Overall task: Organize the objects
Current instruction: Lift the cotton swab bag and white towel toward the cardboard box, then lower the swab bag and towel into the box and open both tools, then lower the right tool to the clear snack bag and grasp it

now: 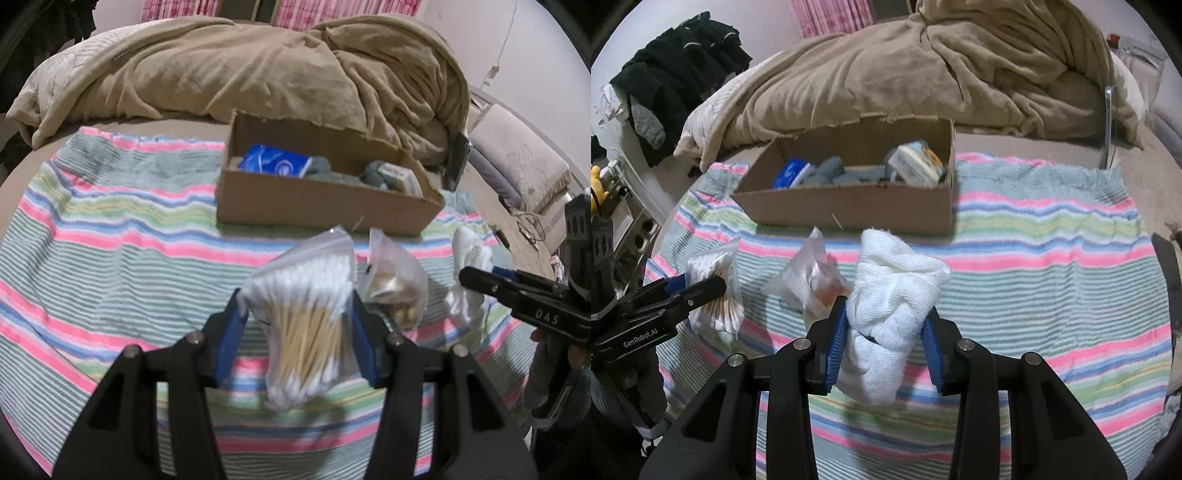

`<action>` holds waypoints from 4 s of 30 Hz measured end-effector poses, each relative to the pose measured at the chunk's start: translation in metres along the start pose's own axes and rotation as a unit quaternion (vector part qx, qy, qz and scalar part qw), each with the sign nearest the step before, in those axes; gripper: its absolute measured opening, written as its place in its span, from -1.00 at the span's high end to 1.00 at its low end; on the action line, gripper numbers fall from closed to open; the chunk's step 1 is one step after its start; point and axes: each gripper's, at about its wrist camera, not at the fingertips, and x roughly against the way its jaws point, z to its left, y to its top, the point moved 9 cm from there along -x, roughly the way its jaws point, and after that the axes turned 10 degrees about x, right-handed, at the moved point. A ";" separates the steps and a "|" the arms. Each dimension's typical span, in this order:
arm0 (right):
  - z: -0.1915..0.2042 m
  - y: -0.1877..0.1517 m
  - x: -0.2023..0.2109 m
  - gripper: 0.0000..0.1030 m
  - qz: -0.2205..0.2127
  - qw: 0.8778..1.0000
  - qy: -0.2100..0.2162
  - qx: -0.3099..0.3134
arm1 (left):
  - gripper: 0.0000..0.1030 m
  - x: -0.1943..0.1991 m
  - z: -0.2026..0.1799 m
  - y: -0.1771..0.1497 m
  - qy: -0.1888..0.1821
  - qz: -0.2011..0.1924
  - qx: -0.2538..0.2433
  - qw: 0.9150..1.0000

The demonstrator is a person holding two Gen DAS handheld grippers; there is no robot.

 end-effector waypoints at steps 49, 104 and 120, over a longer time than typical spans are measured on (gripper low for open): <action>0.000 0.119 -0.046 0.23 -0.047 0.998 0.016 0.046 | -0.04 -0.045 -0.005 0.130 0.004 -0.045 -0.029 0.999; 0.017 0.073 -0.027 -0.30 -0.036 0.998 0.002 0.047 | -0.51 -0.007 0.004 0.103 -0.010 -0.036 -0.005 0.999; 0.032 0.038 -0.030 -0.41 -0.007 0.998 0.018 0.055 | -0.51 -0.006 0.021 0.043 0.001 0.013 0.016 1.000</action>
